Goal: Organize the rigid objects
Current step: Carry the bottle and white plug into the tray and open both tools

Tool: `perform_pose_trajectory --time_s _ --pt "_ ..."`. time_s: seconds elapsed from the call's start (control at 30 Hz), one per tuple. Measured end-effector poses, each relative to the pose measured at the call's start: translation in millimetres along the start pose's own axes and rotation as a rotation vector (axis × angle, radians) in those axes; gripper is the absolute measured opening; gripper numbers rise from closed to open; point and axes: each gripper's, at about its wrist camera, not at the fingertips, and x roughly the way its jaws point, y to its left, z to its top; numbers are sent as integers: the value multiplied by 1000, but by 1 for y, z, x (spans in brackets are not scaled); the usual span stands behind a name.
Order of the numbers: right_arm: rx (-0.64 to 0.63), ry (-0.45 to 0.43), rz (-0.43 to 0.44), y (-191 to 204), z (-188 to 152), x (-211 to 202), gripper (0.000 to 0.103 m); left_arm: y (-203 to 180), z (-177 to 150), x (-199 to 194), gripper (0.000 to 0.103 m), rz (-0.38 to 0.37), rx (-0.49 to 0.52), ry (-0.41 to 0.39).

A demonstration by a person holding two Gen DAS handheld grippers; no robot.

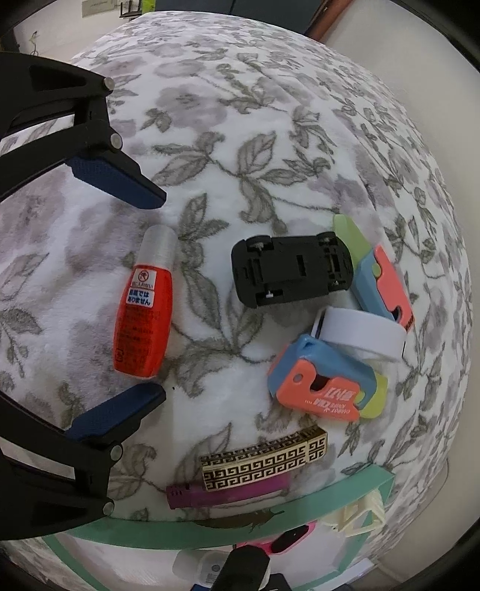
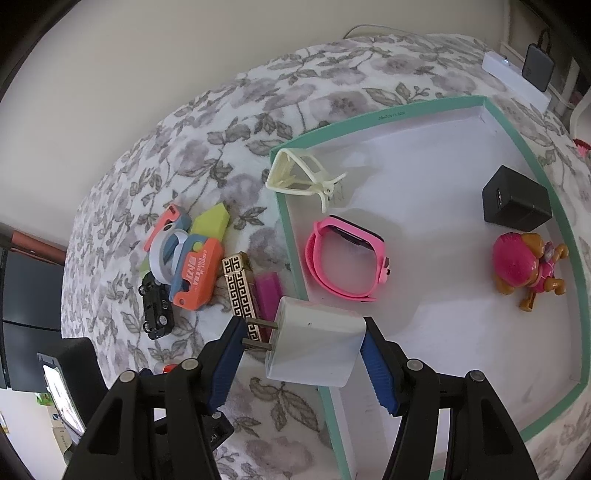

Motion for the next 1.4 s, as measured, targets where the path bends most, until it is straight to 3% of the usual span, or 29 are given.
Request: perform_pose_trajectory --time_s 0.13,0.53,0.83,0.97,1.13,1.27,1.4 --pt "0 0 -2 0 0 0 65 -8 -1 -10 79 -35 10 -1" --pt "3 -2 14 -1 0 -2 65 -17 3 -23 79 8 31 -15" --pt "-17 -153 39 0 6 -57 65 -22 21 -94 79 -44 -5 -182" --pt "-1 -266 -1 -14 8 -97 65 -31 32 -140 79 -78 -31 -279" --pt "30 -388 -80 -38 10 -141 65 -61 38 -178 79 -135 -8 -334" --pt "47 -421 -147 -56 9 -155 65 -96 41 -193 79 -159 13 -354" --pt "84 -415 -209 -82 9 -156 65 -121 35 -182 79 -190 26 -326"
